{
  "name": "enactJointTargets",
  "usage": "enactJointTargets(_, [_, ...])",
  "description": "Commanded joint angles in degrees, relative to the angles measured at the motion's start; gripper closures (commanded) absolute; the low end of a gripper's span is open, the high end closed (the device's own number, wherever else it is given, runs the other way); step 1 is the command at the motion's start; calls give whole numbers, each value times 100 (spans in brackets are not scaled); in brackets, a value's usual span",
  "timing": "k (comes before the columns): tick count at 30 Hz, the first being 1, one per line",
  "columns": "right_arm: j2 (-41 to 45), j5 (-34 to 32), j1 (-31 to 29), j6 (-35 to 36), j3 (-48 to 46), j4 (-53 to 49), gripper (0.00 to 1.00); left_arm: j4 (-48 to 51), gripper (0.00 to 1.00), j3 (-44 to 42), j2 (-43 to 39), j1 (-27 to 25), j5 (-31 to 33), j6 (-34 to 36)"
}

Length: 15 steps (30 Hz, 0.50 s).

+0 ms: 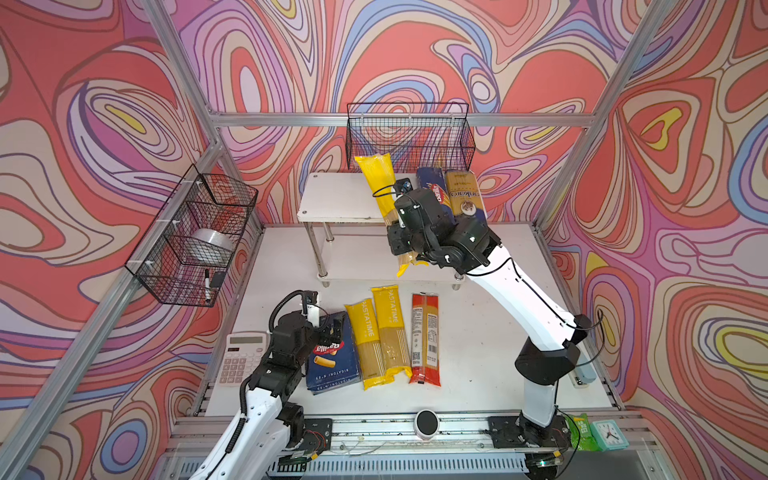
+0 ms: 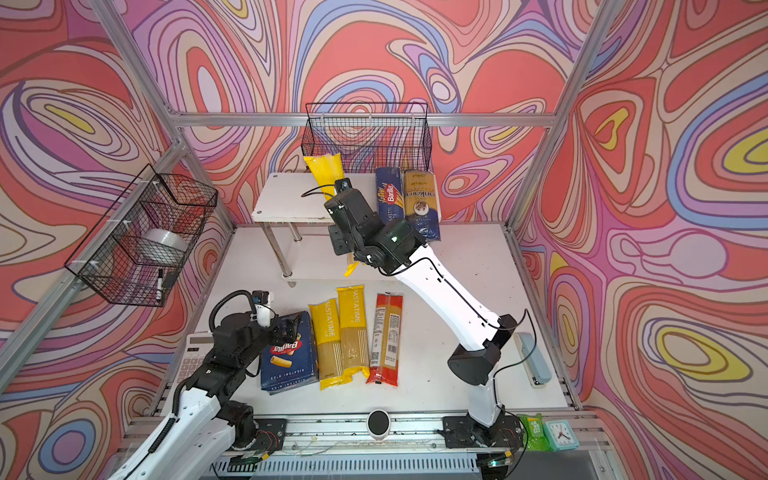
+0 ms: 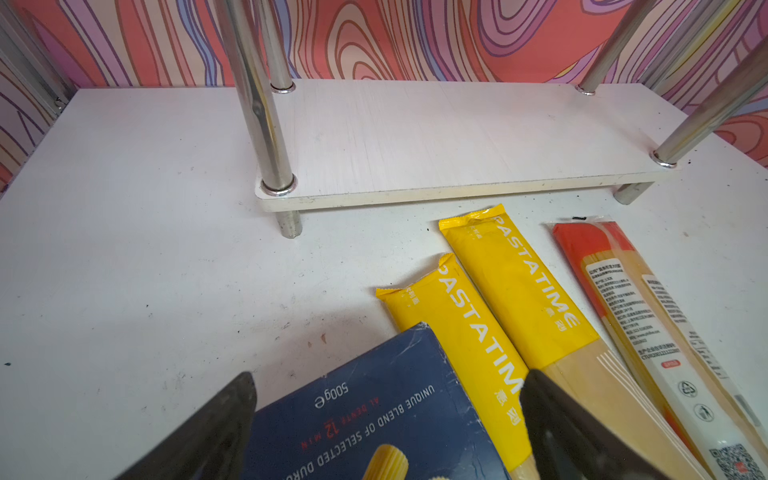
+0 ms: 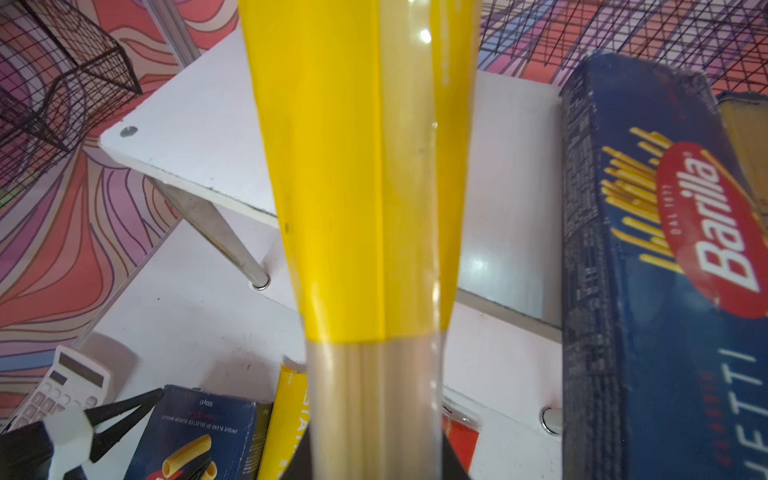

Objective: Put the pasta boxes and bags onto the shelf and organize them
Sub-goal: 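Carry the yellow bag up toward the shelf top with the right gripper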

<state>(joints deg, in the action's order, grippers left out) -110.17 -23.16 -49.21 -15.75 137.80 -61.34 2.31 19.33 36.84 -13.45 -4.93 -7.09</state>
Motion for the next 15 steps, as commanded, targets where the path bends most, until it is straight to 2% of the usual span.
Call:
enactJointTargets(1, [94, -197, 92, 6, 273, 1093, 100, -55, 0, -15, -19, 27, -52, 13])
enactJointTargets(15, [-114, -104, 569, -65, 285, 1279, 100, -57, 0, -8, 9, 27, -53, 11])
